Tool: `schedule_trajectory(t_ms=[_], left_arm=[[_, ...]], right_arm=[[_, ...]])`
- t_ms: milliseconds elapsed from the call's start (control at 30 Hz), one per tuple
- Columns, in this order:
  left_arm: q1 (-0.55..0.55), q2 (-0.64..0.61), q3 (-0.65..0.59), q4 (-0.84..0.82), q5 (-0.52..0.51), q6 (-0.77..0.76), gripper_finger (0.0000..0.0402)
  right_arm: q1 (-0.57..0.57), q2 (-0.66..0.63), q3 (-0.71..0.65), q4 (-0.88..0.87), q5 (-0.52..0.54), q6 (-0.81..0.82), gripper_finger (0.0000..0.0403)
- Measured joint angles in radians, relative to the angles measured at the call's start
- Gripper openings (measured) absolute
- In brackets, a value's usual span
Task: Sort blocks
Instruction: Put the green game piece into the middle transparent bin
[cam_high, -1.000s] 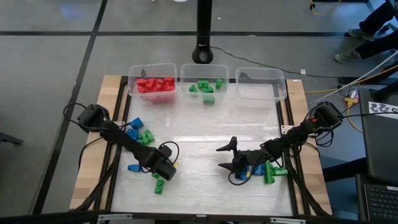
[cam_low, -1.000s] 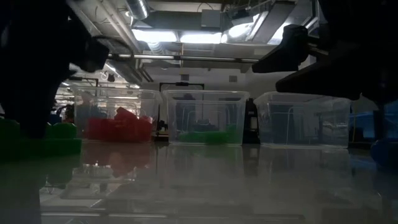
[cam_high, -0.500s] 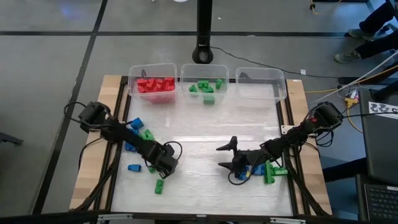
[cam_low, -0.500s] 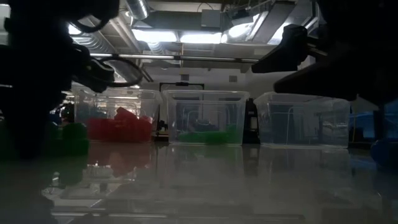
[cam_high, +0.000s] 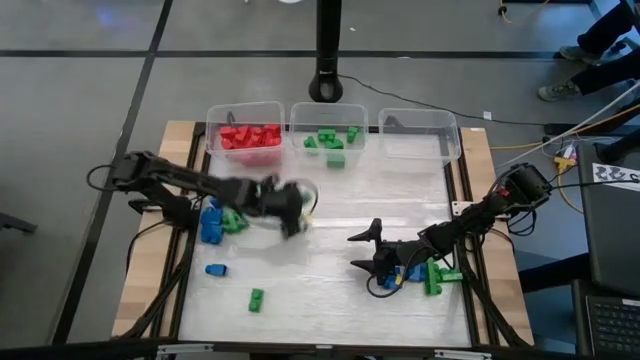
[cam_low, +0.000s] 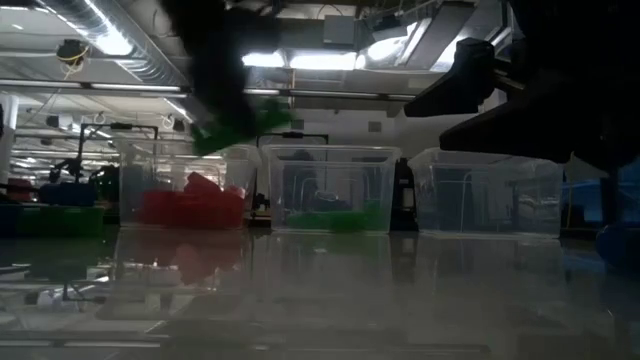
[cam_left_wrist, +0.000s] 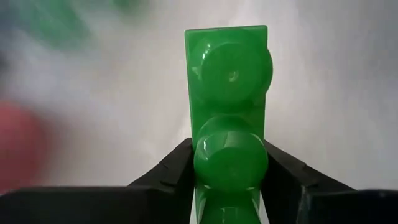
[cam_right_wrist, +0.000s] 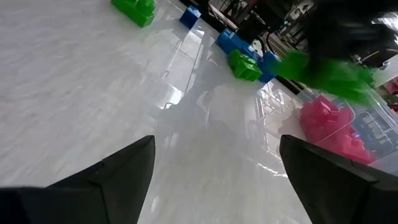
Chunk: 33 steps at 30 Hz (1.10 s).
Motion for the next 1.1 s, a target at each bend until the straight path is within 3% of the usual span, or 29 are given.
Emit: schedule_trajectory(t_ms=[67, 267, 400, 633, 867, 1100], left_arm=[[0.058, -0.037, 0.027, 0.084, -0.047, 0.127, 0.0124], [0.252, -0.078, 0.038, 0.477, -0.046, 0.500, 0.0129], [0.369, -0.060, 0.039, 0.665, -0.044, 0.624, 0.0137], [0.547, 0.006, 0.039, 0.811, 0.047, 0.662, 0.0140], [0.636, 0.082, 0.039, 0.821, 0.066, 0.598, 0.0147], [0.645, 0.087, 0.039, 0.823, 0.072, 0.602, 0.0215]], right_arm=[[0.000, 0.000, 0.000, 0.000, 0.000, -0.004, 0.0344], [0.000, 0.000, 0.000, -0.009, 0.001, -0.004, 0.0344], [0.000, 0.000, 0.000, -0.021, 0.001, -0.004, 0.0344], [0.000, 0.000, 0.000, -0.026, 0.001, -0.004, 0.0344], [0.000, 0.000, 0.000, -0.026, 0.002, -0.003, 0.0344], [0.000, 0.000, 0.000, -0.026, 0.002, -0.003, 0.0344]])
